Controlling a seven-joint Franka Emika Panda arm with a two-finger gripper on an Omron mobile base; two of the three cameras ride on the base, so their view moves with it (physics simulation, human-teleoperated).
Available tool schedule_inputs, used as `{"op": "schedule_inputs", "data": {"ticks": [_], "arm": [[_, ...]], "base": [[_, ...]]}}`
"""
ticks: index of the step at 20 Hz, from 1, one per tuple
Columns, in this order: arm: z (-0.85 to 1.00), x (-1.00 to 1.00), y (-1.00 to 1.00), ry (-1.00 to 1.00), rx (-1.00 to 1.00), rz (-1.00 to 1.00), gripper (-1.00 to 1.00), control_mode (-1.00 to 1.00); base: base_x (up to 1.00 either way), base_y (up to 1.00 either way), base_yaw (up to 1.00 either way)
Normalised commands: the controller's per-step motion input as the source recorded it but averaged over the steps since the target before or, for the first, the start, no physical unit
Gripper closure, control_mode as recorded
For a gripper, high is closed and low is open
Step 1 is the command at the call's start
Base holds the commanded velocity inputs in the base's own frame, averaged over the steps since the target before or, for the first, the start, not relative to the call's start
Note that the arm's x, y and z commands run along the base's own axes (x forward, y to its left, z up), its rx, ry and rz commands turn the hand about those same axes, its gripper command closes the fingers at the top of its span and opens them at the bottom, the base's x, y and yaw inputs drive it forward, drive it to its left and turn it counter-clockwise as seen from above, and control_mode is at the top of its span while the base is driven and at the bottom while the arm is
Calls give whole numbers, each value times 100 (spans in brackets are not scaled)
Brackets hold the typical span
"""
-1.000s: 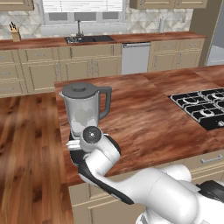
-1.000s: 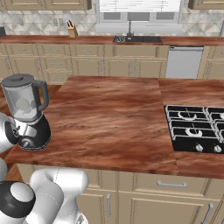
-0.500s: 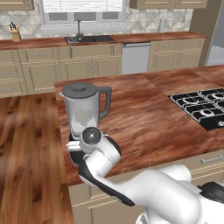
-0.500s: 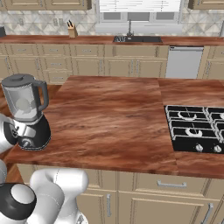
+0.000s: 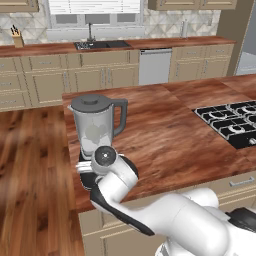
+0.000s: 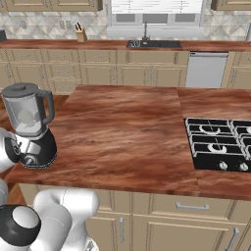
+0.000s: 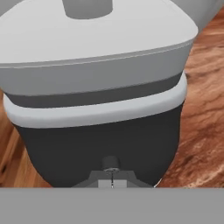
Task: Grab the garlic and lime from the fridge, place them in the blender, close the lid, and turn on the blender to create a marinade.
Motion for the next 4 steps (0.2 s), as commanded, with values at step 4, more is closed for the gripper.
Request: {"op": "schedule_inputs", "data": {"ticks": [4], "arm": [[-13, 7, 0, 0, 0, 0, 100, -100]], "base": [[0, 0, 0]]}}
